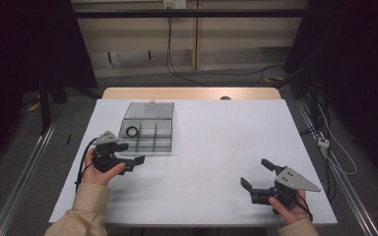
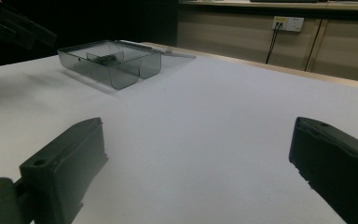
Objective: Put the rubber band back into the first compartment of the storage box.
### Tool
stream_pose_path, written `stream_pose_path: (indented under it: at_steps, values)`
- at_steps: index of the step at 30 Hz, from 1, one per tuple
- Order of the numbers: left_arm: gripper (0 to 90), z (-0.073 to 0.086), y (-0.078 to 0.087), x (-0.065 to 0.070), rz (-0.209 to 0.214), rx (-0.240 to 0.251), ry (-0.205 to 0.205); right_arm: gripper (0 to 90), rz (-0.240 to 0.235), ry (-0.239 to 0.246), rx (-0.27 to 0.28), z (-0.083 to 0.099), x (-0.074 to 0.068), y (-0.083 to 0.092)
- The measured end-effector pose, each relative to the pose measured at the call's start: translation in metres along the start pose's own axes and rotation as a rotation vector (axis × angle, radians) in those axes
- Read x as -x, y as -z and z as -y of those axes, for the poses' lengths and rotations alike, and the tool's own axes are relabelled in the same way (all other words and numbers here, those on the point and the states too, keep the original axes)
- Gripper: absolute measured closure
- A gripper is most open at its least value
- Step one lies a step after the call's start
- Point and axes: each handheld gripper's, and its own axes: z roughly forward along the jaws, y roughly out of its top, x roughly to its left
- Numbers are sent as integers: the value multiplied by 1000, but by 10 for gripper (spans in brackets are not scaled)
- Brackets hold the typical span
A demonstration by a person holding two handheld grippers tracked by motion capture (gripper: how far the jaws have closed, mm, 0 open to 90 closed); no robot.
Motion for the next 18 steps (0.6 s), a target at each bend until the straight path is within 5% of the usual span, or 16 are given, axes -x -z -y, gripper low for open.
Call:
stream_pose_path:
  at_steps: [18]
  values:
    - [113, 18, 6, 5, 11, 8, -5, 33, -3, 2, -3, 0, -1, 0]
